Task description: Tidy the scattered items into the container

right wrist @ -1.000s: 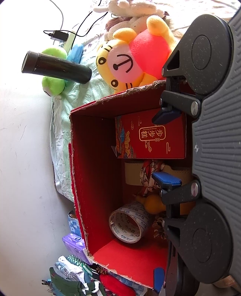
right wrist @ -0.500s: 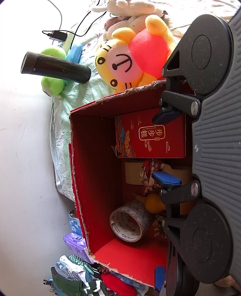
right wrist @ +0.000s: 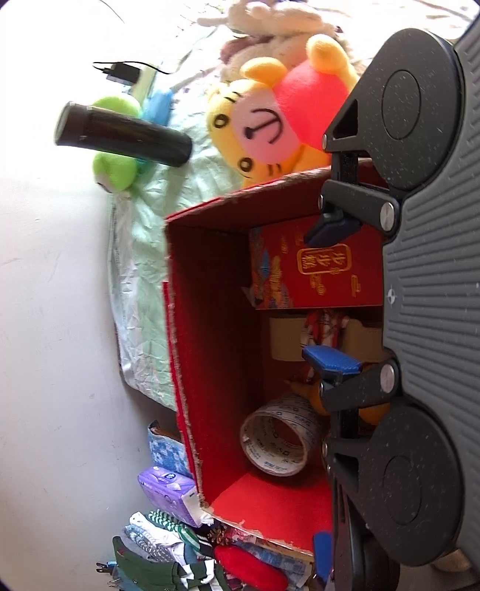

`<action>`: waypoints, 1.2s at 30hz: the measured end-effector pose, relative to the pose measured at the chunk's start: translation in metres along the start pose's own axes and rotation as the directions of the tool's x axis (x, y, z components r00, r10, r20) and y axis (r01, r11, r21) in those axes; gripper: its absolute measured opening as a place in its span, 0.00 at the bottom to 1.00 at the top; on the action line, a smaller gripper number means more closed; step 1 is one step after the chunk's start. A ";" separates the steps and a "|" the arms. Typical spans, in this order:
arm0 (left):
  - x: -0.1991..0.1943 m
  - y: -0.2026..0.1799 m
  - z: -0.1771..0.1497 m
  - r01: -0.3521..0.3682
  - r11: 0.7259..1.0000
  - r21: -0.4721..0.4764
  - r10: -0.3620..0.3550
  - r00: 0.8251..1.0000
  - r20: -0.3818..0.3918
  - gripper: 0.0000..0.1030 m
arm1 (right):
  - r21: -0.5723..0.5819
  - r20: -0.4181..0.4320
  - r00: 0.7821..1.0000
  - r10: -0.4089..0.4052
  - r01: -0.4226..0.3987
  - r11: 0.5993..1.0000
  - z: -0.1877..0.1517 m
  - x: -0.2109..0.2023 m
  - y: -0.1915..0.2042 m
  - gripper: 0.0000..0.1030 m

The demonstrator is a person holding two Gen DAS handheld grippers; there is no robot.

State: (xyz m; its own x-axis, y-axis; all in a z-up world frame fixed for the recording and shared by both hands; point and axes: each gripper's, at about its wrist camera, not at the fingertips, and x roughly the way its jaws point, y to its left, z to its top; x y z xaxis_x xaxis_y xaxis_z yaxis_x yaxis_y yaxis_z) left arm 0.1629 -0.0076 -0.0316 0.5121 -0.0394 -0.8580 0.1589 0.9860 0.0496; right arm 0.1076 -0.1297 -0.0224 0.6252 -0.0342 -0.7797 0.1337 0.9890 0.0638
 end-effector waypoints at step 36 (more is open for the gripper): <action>0.010 -0.002 0.024 0.002 1.000 -0.011 -0.002 1.000 -0.021 0.98 | 0.041 -0.033 0.999 0.025 -0.024 0.999 0.016 0.014 -0.012 0.65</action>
State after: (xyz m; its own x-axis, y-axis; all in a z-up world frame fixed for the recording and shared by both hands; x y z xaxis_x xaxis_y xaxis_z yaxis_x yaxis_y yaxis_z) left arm 0.1879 -0.0136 -0.0280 0.4941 -0.0379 -0.8686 0.1507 0.9877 0.0426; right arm 0.1274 -0.1448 -0.0239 0.6025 -0.0048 -0.7981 0.1501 0.9828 0.1073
